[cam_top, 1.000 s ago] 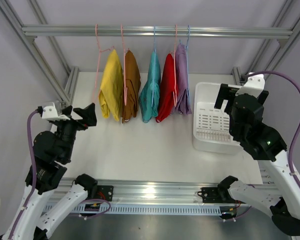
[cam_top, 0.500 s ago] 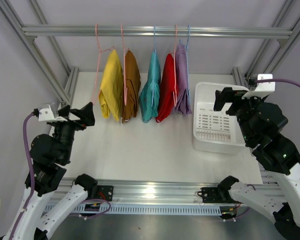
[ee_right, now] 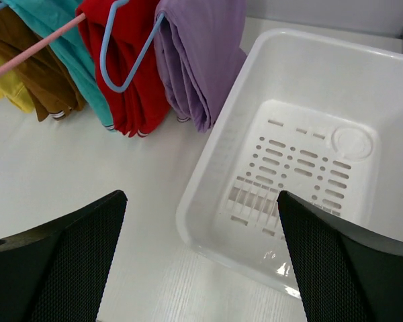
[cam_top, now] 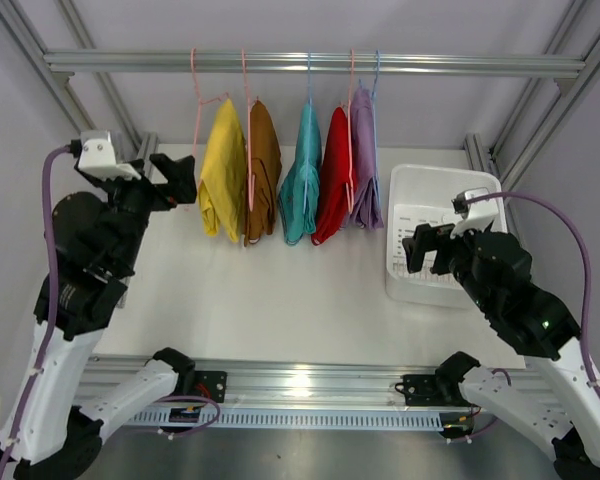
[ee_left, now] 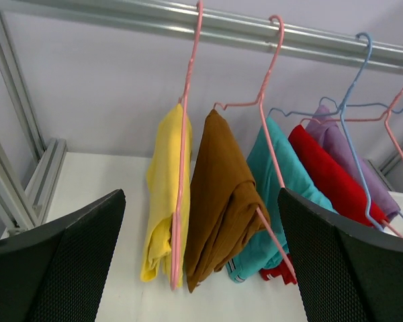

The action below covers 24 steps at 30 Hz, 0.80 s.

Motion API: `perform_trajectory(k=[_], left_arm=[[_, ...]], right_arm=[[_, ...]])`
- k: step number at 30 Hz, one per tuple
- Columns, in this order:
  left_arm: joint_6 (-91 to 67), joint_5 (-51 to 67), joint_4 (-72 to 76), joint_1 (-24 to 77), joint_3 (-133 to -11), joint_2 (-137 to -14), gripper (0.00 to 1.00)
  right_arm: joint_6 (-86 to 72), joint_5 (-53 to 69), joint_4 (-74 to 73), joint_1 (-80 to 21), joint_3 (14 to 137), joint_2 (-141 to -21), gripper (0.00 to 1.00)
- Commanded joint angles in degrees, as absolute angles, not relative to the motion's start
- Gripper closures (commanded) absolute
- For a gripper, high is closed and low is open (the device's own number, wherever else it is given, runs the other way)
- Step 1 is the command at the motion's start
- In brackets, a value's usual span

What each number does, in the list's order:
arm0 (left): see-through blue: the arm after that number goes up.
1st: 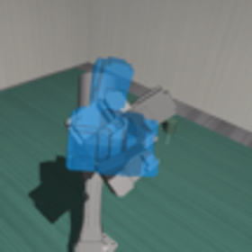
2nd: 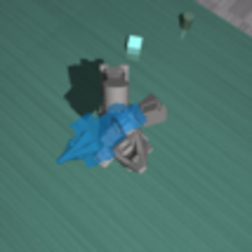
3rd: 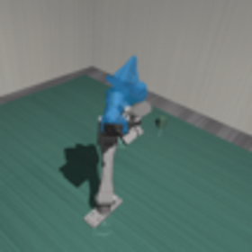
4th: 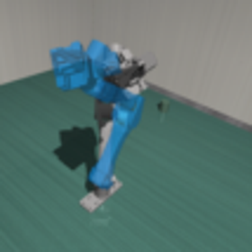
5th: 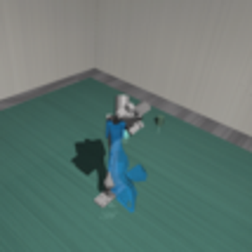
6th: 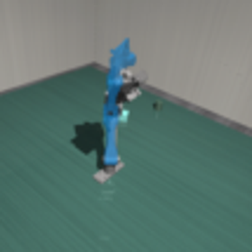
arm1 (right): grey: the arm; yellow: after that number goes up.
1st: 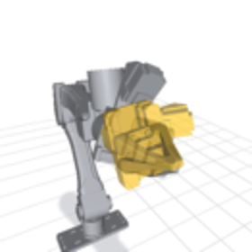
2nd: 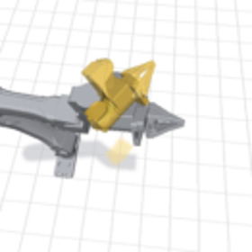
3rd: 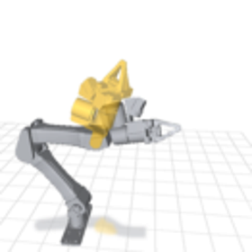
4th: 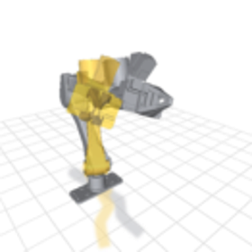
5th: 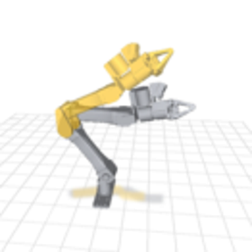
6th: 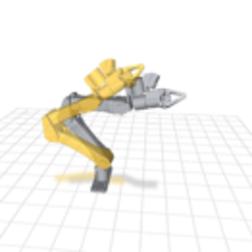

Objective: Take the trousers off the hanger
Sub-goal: Pick up the hanger from the clothesline.

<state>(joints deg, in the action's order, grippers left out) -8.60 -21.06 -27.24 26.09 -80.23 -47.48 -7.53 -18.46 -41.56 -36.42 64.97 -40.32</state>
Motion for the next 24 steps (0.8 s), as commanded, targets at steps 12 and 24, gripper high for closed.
perform_trajectory(k=[12,24], left_arm=[[-10.02,12.18,-40.61,3.52,-97.12,-72.67,0.01],[-12.91,40.51,-31.39,0.70,-97.04,-79.54,0.14]], right_arm=[[-8.79,-12.48,-37.35,-38.06,58.62,-29.26,0.00],[-11.95,-7.38,-37.62,-37.97,58.62,-32.08,0.01]])
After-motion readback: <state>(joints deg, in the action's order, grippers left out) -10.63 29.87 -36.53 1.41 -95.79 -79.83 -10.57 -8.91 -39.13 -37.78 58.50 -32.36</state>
